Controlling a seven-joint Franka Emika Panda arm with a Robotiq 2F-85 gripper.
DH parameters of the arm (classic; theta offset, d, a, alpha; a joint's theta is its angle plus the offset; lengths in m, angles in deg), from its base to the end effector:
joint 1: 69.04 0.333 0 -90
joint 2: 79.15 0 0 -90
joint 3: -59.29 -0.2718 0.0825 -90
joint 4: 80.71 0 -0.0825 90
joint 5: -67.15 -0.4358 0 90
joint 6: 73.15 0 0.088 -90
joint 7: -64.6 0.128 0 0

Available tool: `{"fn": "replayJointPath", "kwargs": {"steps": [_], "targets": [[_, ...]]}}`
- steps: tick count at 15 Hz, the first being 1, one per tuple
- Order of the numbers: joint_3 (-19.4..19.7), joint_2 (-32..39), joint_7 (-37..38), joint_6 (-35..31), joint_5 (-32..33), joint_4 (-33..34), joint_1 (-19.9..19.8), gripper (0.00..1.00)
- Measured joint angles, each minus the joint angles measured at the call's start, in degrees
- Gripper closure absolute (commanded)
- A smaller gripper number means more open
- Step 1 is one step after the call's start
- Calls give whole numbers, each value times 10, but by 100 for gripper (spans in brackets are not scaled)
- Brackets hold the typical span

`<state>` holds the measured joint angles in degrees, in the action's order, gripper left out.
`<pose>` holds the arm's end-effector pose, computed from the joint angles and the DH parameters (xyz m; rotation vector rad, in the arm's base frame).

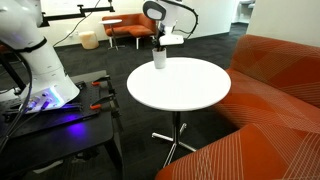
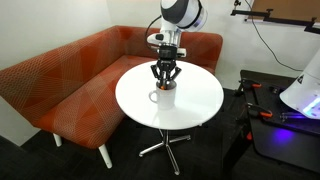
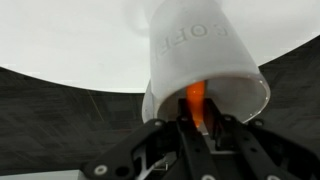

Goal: Put the orange marker from the white cup on the table

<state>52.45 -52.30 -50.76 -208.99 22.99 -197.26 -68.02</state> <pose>0.5910 0.1045 0.1065 -1.9185 -1.8549 -0.4949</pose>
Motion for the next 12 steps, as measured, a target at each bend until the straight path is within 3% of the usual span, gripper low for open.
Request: {"fn": "replayJointPath", "kwargs": {"steps": [12], "targets": [[0,-48,55,0,0,-1,-11,95]]}}
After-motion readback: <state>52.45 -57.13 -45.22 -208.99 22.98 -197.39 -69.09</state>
